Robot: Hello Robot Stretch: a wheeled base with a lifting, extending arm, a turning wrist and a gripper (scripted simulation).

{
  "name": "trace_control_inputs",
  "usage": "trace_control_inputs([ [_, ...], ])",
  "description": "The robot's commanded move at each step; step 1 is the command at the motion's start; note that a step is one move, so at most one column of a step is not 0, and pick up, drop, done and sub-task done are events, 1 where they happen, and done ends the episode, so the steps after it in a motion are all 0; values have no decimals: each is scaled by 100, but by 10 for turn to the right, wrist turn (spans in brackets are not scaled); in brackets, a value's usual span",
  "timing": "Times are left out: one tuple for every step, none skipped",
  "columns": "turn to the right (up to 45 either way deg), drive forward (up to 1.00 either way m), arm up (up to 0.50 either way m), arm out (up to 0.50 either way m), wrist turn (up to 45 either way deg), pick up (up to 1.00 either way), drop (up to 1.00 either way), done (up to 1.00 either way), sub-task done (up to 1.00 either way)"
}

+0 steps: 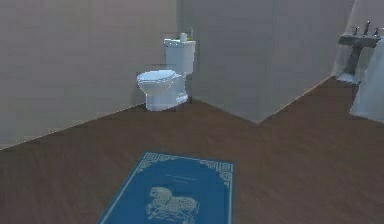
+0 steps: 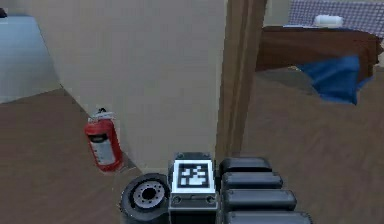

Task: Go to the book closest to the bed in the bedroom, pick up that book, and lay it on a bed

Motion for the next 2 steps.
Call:
trace_control_inputs([
  [-420, 0, 0, 0, 0, 0, 0, 0, 0],
  [0, 25, 0, 0, 0, 0, 0, 0, 0],
])
